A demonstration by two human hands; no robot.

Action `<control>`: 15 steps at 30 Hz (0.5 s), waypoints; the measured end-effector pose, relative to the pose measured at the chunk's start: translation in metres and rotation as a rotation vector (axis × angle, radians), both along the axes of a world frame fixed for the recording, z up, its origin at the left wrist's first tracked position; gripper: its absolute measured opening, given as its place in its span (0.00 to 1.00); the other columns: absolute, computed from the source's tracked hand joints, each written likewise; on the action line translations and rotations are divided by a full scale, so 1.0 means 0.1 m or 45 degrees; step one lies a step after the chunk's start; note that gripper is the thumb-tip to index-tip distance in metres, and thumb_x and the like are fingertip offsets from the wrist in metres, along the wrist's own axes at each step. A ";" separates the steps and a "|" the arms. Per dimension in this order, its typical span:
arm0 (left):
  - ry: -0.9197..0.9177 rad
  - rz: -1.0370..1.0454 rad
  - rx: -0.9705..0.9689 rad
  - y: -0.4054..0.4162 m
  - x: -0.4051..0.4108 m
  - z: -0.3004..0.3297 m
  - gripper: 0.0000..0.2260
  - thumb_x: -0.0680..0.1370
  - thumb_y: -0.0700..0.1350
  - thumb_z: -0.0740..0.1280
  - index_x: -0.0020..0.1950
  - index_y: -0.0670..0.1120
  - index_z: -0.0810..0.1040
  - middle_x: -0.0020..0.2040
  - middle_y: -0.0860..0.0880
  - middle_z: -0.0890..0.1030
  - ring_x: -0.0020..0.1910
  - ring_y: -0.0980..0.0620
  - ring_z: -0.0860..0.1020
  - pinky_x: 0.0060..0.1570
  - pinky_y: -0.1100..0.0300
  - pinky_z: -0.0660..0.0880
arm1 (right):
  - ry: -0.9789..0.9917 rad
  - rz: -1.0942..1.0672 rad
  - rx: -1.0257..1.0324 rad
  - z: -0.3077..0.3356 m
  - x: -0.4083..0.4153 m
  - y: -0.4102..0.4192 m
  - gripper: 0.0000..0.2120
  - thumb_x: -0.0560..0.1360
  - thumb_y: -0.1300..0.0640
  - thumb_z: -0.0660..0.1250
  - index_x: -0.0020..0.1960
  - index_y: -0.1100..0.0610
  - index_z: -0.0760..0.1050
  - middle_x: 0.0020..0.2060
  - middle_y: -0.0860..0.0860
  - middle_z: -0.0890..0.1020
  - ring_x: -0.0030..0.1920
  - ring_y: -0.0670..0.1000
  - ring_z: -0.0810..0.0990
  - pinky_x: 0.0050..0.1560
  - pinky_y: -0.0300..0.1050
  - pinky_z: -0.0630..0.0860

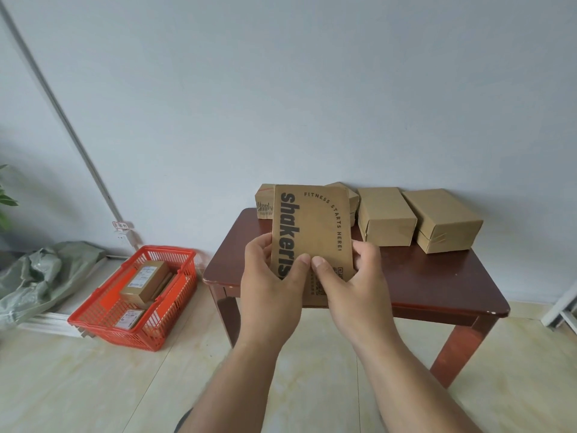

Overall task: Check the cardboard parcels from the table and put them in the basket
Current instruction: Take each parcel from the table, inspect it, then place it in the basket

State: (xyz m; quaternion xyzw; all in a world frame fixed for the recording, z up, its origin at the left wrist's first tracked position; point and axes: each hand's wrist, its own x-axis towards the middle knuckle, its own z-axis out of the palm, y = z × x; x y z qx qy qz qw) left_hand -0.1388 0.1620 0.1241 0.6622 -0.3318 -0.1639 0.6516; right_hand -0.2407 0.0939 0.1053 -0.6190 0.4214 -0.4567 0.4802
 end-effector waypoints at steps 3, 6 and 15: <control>-0.015 -0.016 -0.021 0.00 -0.04 -0.06 0.21 0.79 0.46 0.76 0.66 0.61 0.72 0.59 0.59 0.82 0.56 0.65 0.81 0.49 0.65 0.81 | -0.021 -0.042 0.004 0.05 0.00 -0.04 0.21 0.76 0.47 0.77 0.61 0.48 0.70 0.52 0.41 0.83 0.49 0.39 0.83 0.46 0.41 0.79; -0.075 -0.046 0.007 0.01 -0.05 -0.08 0.18 0.79 0.47 0.74 0.62 0.66 0.75 0.61 0.59 0.79 0.59 0.62 0.80 0.54 0.60 0.81 | -0.020 -0.059 -0.003 0.09 -0.01 -0.06 0.19 0.76 0.46 0.77 0.59 0.48 0.71 0.50 0.41 0.83 0.49 0.40 0.83 0.48 0.45 0.81; -0.150 0.036 0.105 0.02 0.01 0.04 0.05 0.80 0.53 0.72 0.55 0.60 0.79 0.55 0.59 0.73 0.50 0.73 0.74 0.41 0.78 0.69 | 0.012 0.029 -0.075 0.03 -0.03 0.02 0.19 0.76 0.44 0.77 0.62 0.40 0.74 0.54 0.40 0.84 0.52 0.37 0.83 0.46 0.37 0.80</control>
